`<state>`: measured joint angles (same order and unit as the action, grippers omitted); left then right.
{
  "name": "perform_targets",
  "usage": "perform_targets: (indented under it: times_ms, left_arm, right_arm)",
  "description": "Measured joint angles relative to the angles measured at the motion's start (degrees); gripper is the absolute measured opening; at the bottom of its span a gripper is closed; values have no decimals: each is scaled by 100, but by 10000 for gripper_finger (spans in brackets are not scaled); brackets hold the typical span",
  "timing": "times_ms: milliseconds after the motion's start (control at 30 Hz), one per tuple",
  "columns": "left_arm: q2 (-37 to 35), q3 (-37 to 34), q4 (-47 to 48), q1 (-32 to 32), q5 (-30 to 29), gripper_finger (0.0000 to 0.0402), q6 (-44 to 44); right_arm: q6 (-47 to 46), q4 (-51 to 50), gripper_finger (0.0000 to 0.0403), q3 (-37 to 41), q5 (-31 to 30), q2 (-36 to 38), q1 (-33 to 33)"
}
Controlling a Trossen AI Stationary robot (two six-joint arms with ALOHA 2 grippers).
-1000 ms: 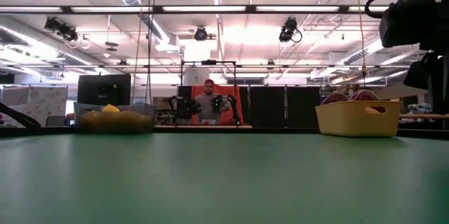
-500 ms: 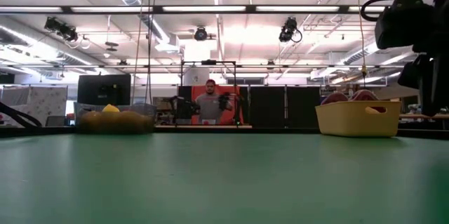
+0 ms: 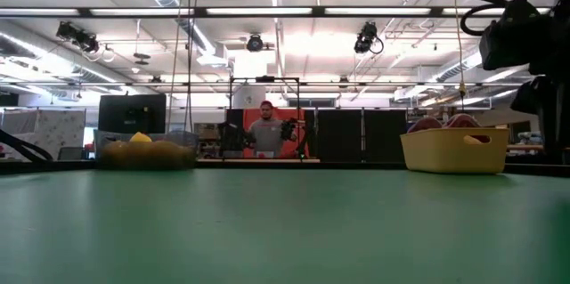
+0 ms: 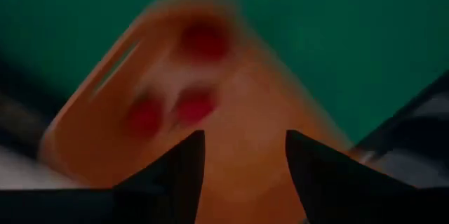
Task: Sort produce into baskets
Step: Put the red bell pepper into the orange bin
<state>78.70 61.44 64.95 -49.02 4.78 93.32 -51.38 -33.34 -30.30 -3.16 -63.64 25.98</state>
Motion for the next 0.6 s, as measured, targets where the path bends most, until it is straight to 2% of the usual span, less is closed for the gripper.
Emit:
perform_targets:
  times_ms: [133, 300, 467, 600]
  left_arm:
    - [0, 6, -838, 70, -1260, 202, -579]
    - [0, 6, -1574, 314, -2350, 202, -1591]
    - [0, 6, -2836, 862, -3155, 202, -3687]
    - [39, 6, -3790, 1515, -3259, 202, -5018]
  right_arm:
    - [74, 9, 146, 0, -65, 0, 0]
    - [39, 13, 146, 0, -124, 0, 0]
    - [-7, -30, 146, 0, -194, 0, 0]
    - [-113, -62, 146, 0, -160, 0, 0]
